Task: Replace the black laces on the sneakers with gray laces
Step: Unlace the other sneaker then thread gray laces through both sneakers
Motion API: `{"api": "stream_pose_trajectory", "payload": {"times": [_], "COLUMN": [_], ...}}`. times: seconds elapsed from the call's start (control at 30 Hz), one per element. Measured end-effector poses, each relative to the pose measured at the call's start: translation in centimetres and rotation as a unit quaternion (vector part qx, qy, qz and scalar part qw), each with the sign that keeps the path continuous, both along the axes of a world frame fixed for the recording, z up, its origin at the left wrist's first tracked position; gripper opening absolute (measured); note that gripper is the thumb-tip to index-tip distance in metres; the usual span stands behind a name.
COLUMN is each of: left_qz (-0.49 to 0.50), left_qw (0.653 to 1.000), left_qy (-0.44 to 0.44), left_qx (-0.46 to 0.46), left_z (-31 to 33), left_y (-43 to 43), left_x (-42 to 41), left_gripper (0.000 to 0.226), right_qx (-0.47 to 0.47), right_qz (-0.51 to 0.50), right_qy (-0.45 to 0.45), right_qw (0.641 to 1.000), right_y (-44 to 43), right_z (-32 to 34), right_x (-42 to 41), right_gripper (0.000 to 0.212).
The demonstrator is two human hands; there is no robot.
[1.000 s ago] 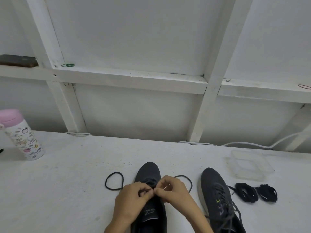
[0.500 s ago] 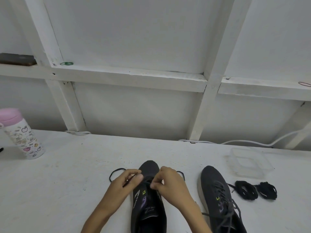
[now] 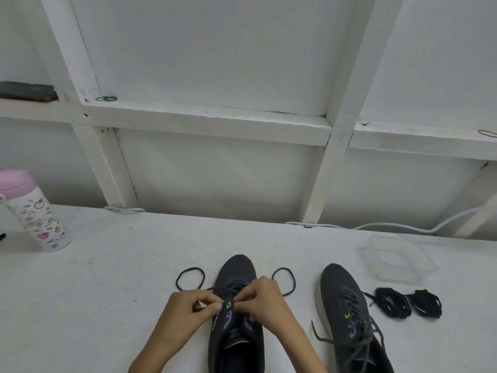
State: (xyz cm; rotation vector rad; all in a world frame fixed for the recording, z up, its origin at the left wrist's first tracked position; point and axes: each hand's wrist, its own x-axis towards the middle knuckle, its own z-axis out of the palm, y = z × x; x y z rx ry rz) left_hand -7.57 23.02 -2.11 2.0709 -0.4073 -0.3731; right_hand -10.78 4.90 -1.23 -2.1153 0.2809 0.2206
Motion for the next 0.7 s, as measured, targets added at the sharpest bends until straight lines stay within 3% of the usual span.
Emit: {"api": "stream_pose_trajectory", "payload": {"times": [0.17,0.3,0.57,0.7], "left_qz": [-0.004,-0.012,-0.069,-0.102], "left_qw": [0.997,0.989,0.948,0.934], "left_qy": [-0.034,-0.06,-0.14,-0.161], "left_qx": [0.063,0.131,0.278,0.301], "left_z": [0.8,1.2,3.0,3.0], "left_y": [-0.4,-0.6,-2.4,-3.3], "left_x": [0.2,0.7,1.8,2.2], "left_gripper": [0.023,0.018,0.014,0.008], "right_qx": [0.053,0.072,0.065,0.05], "right_qz": [-0.017,-0.014,-0.012,-0.002], "right_qy": [-0.018,-0.031,-0.04,-0.052], "right_qw": [0.998,0.997,0.997,0.997], "right_y": [-0.2,-0.1,0.0,0.1], "right_z": [-0.1,-0.3,-0.5,-0.6], "right_x": [-0.4,-0.4,-0.4,-0.5], "right_gripper": [0.032,0.012,0.025,0.017]}}
